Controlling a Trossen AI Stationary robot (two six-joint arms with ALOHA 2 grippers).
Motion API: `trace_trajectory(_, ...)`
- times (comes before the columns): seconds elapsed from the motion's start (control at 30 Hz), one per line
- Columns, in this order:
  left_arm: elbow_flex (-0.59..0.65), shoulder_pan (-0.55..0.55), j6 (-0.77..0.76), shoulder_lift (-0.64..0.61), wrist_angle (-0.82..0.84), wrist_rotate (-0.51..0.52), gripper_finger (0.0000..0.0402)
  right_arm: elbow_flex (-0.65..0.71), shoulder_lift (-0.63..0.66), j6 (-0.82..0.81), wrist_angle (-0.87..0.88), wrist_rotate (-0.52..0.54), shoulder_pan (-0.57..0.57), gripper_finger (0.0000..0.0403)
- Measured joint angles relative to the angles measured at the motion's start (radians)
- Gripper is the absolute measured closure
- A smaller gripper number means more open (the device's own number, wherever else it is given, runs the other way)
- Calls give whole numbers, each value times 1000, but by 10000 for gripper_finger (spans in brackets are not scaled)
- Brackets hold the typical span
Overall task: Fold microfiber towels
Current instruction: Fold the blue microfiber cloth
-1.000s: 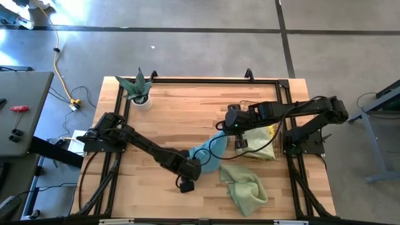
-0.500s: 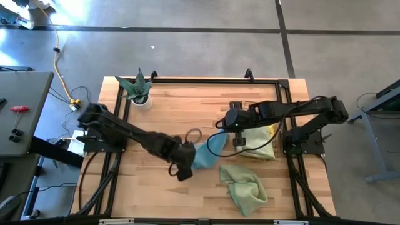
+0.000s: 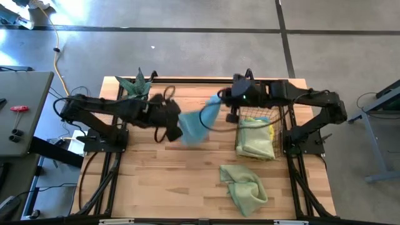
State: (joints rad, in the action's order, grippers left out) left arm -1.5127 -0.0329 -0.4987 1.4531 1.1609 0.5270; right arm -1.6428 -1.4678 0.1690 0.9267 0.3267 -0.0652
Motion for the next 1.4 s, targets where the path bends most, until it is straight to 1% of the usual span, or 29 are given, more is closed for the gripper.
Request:
trace_trajectory(0.13,-8,79,104,-20,8,13,401,0,-8,11,-24,22,-69,403)
trace_trajectory(0.3,-8,181,179,-19,26,12,401,2,-39,-19,-95,-6,-133,403)
trace_trajectory(0.47,-8,260,236,-19,33,37,401,2,-110,-30,-141,-9,-178,403)
trace_trajectory(0.6,-8,347,314,-19,54,61,401,2,-162,-13,-165,-4,-225,403)
trace_trajectory(0.73,-8,444,400,-19,42,74,402,2,-198,-12,-238,-3,-287,403)
trace_trajectory(0.83,-8,511,441,-19,16,106,402,2,-212,-12,-304,-5,-328,403)
trace_trajectory(0.9,-8,551,461,-19,-5,109,402,2,-213,-12,-341,-18,-348,403)
trace_trajectory(0.93,-8,568,465,-19,-9,98,402,2,-212,-12,-358,-30,-355,403)
trace_trajectory(1.0,-8,596,454,-19,-6,38,402,2,-212,-17,-363,-70,-358,403)
trace_trajectory(1.07,1,599,410,-20,-5,-81,402,2,-212,-63,-310,-126,-353,403)
trace_trajectory(1.13,29,583,365,-20,-3,-228,402,2,-215,-127,-201,-181,-342,403)
trace_trajectory(1.2,83,553,333,-20,-2,-337,401,2,-227,-191,-77,-208,-328,403)
trace_trajectory(1.3,203,493,289,-20,-2,-403,402,2,-250,-263,42,-242,-291,403)
trace_trajectory(1.4,345,417,225,-20,-32,-441,401,2,-284,-289,121,-299,-247,403)
